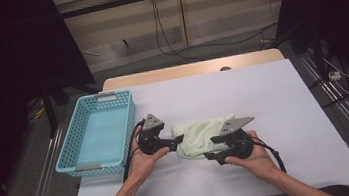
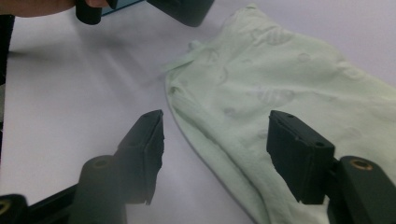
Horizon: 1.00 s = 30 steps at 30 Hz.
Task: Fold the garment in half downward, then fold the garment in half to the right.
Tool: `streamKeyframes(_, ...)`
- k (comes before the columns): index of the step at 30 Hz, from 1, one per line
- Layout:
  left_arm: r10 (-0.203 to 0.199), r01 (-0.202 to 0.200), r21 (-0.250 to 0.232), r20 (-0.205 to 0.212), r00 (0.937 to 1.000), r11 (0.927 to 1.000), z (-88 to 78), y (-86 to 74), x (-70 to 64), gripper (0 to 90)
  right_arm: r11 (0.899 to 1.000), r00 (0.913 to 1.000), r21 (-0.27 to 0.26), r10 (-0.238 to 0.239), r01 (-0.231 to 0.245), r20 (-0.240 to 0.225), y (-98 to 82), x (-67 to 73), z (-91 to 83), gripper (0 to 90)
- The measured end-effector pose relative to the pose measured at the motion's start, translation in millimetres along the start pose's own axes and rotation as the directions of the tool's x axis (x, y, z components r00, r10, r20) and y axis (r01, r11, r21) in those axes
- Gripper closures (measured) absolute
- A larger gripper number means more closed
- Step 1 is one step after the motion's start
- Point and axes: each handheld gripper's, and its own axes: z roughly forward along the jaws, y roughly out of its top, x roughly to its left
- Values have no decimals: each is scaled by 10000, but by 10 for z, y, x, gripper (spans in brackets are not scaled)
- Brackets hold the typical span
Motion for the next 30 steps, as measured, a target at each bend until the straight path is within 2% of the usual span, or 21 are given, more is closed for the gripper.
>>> streamKeyframes(6,-76,72,-160,-264,9996,9998,2,7,35,98,9998,9998,170,-138,141,-134,42,101,113,332)
streamKeyframes(10,-206,201,-221,-239,9995,9996,-22,6,60,99,9999,9997,-62,-100,99,-237,109,147,125,329)
streamKeyframes(13,-198,193,-205,-266,9994,9996,-11,3,68,99,10000,9997,42,-49,50,-233,104,148,159,325)
streamKeyframes(18,-342,347,100,-447,9984,9993,76,34,88,118,9998,9999,204,-4,6,-118,96,144,197,321)
streamKeyframes(21,-355,363,176,-431,9984,9992,122,66,98,116,9996,9999,260,-104,107,-125,107,155,203,317)
streamKeyframes(22,-482,489,166,-419,9980,9987,137,77,97,117,9996,9999,272,-84,87,-122,109,155,215,317)
streamKeyframes(26,-418,424,159,-372,9984,9990,156,112,95,118,9981,9998,599,-113,122,-161,120,168,299,318)
streamKeyframes(27,-489,494,151,-277,9984,9987,161,124,104,122,9979,9998,636,-128,138,-164,126,174,313,319)
streamKeyframes(30,-514,521,214,-334,9981,9984,198,156,131,158,9969,9996,758,-200,216,-223,158,191,359,332)
